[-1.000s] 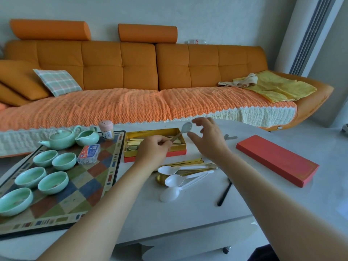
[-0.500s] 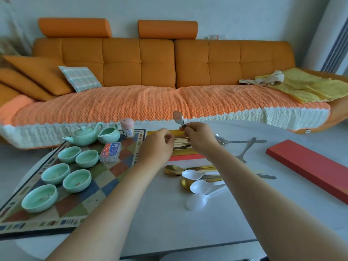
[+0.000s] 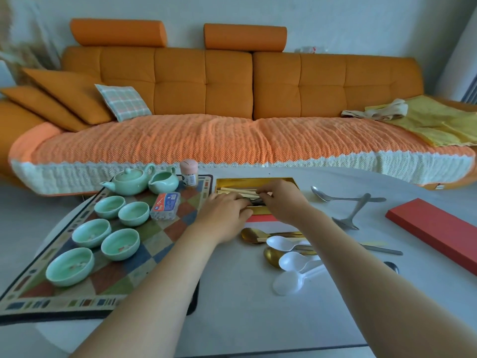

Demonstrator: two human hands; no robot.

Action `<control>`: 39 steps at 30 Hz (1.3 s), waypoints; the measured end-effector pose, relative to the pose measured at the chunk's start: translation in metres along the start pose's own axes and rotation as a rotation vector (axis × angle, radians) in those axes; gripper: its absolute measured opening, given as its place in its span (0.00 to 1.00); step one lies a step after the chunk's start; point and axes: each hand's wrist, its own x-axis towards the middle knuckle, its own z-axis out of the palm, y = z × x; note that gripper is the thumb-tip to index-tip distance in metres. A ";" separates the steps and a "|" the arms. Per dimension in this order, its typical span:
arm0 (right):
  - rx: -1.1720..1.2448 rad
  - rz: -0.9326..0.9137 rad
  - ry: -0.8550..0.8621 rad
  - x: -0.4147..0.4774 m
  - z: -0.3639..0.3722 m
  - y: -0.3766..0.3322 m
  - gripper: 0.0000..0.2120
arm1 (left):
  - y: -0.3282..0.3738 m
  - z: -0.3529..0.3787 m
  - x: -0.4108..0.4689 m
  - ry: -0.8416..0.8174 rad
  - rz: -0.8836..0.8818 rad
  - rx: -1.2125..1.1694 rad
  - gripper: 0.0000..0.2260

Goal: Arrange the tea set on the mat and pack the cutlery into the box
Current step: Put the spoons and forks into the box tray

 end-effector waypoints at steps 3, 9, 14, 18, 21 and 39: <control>0.011 -0.054 -0.027 -0.008 -0.004 -0.001 0.15 | 0.002 -0.001 0.000 -0.007 0.004 0.007 0.21; -0.038 -0.156 -0.145 -0.028 -0.012 0.008 0.15 | 0.006 -0.006 -0.005 -0.033 0.009 -0.021 0.23; 0.037 -0.229 0.045 -0.040 -0.027 0.014 0.17 | 0.016 -0.016 -0.011 0.094 0.054 -0.092 0.21; 0.015 -0.255 0.037 -0.052 -0.043 0.018 0.14 | 0.033 -0.025 -0.018 0.201 0.110 -0.192 0.11; -0.033 -0.204 -0.129 -0.068 -0.055 0.022 0.12 | 0.047 -0.028 -0.024 0.113 0.113 -0.253 0.07; 0.037 -0.129 -0.093 -0.079 -0.061 0.045 0.05 | 0.055 -0.028 -0.012 0.038 0.034 -0.496 0.14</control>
